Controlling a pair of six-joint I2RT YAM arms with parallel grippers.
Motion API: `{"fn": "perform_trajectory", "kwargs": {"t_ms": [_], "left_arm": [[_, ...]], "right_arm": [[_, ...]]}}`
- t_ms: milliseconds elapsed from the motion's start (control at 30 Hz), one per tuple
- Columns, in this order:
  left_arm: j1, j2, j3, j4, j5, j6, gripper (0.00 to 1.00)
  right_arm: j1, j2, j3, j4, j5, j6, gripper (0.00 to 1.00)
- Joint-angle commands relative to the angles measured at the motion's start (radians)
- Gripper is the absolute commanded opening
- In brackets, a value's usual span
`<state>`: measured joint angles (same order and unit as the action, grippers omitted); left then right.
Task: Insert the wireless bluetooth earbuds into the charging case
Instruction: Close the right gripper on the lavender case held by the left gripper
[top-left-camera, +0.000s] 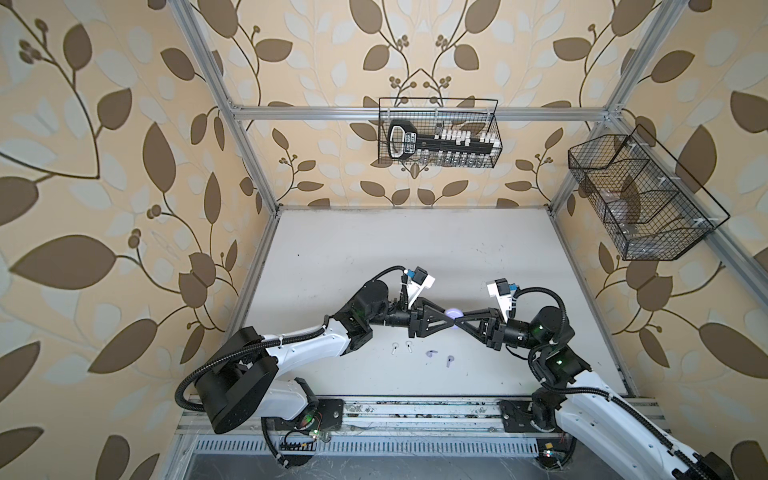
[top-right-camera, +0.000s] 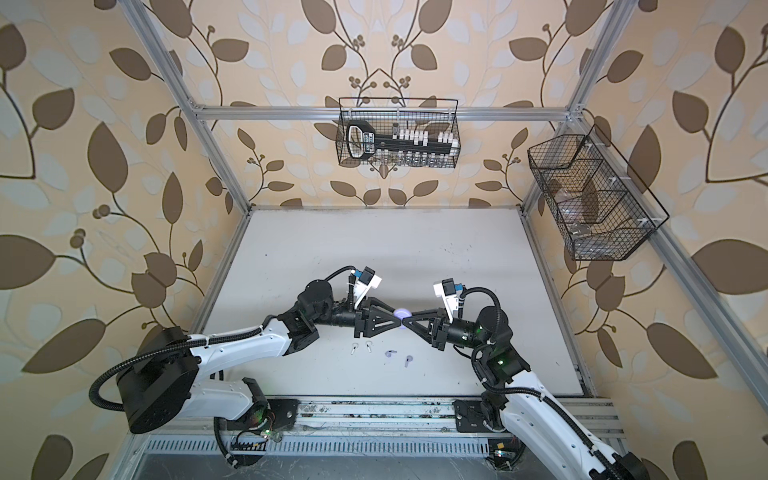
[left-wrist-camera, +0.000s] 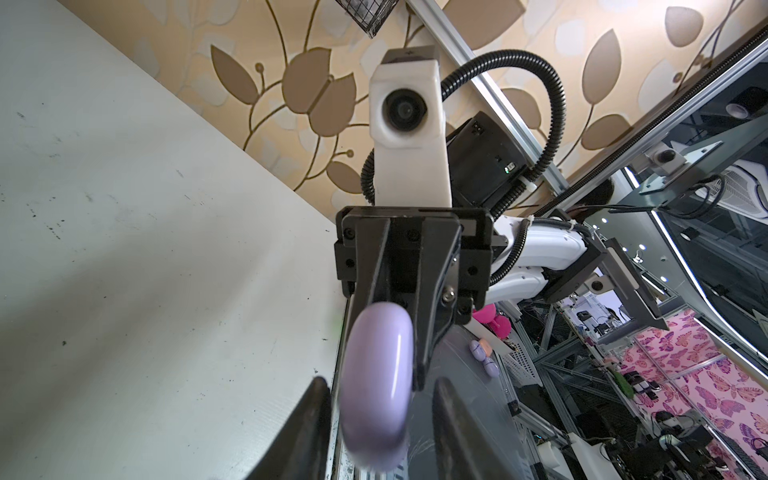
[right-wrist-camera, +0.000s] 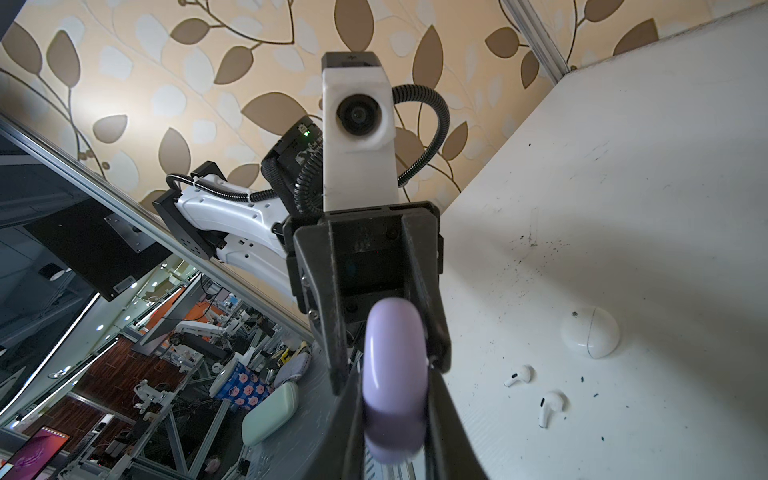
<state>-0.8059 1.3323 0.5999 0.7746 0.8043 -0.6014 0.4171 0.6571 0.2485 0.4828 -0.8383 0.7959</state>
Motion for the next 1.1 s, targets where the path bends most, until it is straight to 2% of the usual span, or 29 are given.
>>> {"fn": "perform_trajectory", "kwargs": {"t_ms": [0,333,567,1067], "left_arm": [[-0.01,-0.003,0.021,0.061,0.019,0.004,0.41],[-0.015,-0.004,0.022,0.058,0.018,0.005,0.37],[-0.015,0.001,0.022,0.061,0.016,0.005,0.31],[-0.015,-0.01,0.026,0.06,0.011,0.011,0.34]], "right_arm": [[0.002,0.001,-0.008,0.046,0.009,-0.004,0.05],[-0.005,0.035,-0.003,0.114,0.015,0.025,0.04],[0.001,0.032,-0.003,0.106,0.012,0.025,0.04],[0.003,0.0,-0.014,0.047,0.01,0.002,0.04]]}}
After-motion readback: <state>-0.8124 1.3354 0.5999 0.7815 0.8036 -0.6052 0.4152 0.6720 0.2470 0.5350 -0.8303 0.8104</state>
